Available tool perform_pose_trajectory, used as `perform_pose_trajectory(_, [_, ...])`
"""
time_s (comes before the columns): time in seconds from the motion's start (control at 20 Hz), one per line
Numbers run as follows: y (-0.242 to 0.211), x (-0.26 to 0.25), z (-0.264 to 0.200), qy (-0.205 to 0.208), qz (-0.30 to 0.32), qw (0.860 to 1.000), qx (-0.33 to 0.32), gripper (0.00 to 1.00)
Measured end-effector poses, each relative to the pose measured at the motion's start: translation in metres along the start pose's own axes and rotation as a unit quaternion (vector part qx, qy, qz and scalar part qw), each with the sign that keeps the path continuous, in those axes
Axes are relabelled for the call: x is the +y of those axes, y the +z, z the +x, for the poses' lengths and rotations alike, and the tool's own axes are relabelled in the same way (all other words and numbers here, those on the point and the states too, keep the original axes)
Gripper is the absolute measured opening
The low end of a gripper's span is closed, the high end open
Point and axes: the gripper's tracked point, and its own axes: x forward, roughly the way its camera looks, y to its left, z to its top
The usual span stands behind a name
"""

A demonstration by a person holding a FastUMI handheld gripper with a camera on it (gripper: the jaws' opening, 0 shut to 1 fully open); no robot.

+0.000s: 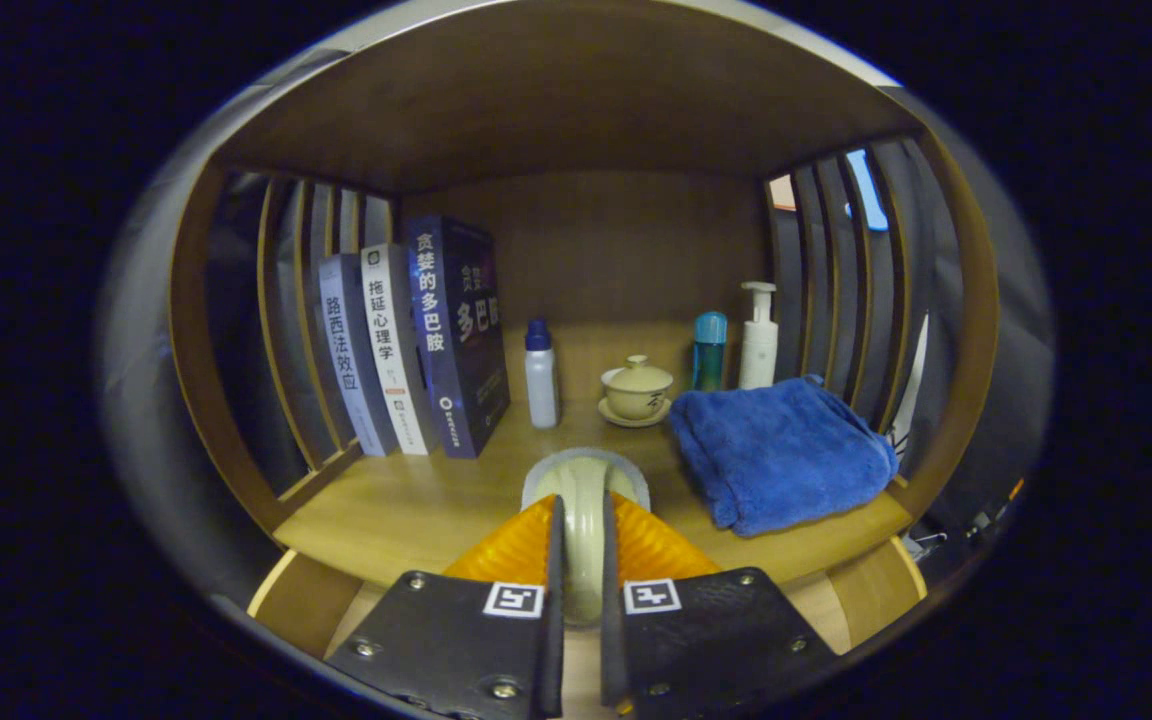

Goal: Pull open the drawer, take out the items inside it, and place them on the countertop above the cabinet.

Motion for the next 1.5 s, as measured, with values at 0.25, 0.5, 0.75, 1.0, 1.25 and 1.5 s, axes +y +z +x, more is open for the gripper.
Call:
perform_pose_trajectory(0.25, [-0.001, -0.002, 0.029, -0.006, 0.021, 1.000, 0.002, 0.15])
perform_pose_trajectory(0.5, [0.005, -0.005, 0.047, -0.023, 0.008, 0.999, -0.021, 0.15])
perform_pose_trajectory(0.75, [0.008, -0.004, 0.061, -0.033, -0.007, 0.999, -0.032, 0.15])
perform_pose_trajectory(1.0, [0.000, -0.010, 0.051, -0.043, -0.010, 0.999, -0.005, 0.51])
perform_pose_trajectory(1.25, [0.018, -0.006, 0.003, -0.030, -0.006, 0.999, -0.032, 0.97])
perform_pose_trajectory(1.5, [0.029, -0.001, -0.069, -0.004, 0.011, 0.999, -0.046, 0.97])
